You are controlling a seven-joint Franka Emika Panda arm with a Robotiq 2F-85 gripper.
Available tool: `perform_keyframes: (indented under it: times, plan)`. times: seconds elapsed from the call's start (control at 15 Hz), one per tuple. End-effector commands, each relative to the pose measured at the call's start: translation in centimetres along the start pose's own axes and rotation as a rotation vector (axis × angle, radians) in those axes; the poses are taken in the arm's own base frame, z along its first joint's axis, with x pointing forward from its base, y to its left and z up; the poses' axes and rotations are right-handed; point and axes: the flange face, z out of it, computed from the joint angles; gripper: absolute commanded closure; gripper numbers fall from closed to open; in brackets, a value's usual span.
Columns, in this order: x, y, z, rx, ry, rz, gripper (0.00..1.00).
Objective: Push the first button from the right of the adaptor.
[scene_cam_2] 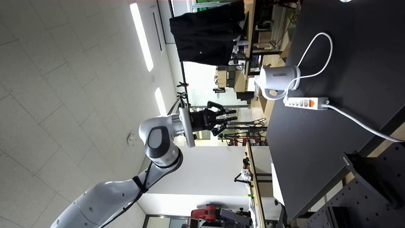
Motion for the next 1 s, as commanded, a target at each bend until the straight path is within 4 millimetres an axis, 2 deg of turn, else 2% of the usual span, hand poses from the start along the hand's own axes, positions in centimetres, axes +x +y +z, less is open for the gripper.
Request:
perform_keyframes:
  times: [0.0,0.07,0.13,0.27,0.53,0.8,0.93]
  plan:
    - [0.0,0.0,0.0,0.0,-0.001,0.0,0.75]
    - [0.0,0.0,-0.1,0.0,-0.001,0.0,0.75]
    - [1.2,0.4,0.7,-0.015,0.013,-0.004,0.94]
    - [3.1,0.6,2.1,-0.054,0.061,0.0,1.0]
    - [6.9,0.1,5.4,-0.121,0.192,0.013,1.0]
    - [10.7,-1.4,10.6,-0.072,0.174,0.007,1.0]
    - [11.9,-1.6,13.5,-0.043,0.134,0.006,1.0]
